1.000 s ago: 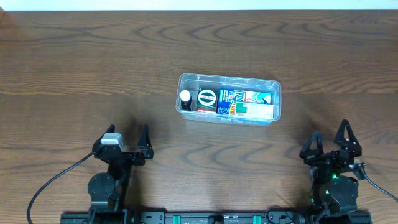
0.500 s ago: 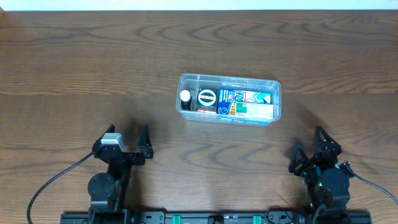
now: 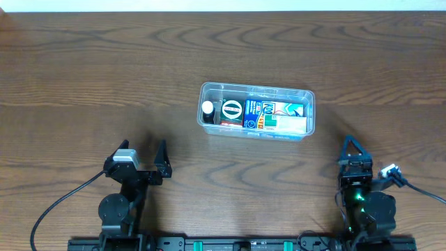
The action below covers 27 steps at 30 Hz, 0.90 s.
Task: Pack container
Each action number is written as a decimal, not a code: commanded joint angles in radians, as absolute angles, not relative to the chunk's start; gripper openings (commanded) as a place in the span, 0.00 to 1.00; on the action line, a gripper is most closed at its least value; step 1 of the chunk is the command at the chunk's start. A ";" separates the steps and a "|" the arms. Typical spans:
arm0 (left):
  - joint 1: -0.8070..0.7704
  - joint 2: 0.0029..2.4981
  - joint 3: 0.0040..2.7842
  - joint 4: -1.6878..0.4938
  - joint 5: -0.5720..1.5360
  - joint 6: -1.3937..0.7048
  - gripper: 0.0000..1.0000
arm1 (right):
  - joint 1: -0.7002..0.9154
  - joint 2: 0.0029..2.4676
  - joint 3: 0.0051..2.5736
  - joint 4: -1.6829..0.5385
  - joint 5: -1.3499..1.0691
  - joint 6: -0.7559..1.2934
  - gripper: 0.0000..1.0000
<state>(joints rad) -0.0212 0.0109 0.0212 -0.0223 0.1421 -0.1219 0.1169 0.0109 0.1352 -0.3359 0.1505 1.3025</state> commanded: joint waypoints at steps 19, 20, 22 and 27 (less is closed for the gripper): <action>-0.015 0.004 0.004 -0.056 0.146 -0.101 0.98 | 0.098 0.006 0.077 -0.247 -0.161 0.035 0.99; -0.015 0.004 0.004 -0.056 0.146 -0.101 0.98 | 0.098 0.006 0.077 -0.246 -0.152 0.036 0.99; -0.015 0.004 0.004 -0.056 0.146 -0.101 0.98 | 0.097 0.006 0.076 -0.245 -0.123 0.036 0.99; -0.015 0.004 0.004 -0.056 0.146 -0.101 0.98 | 0.095 0.006 0.076 -0.247 -0.032 0.037 0.99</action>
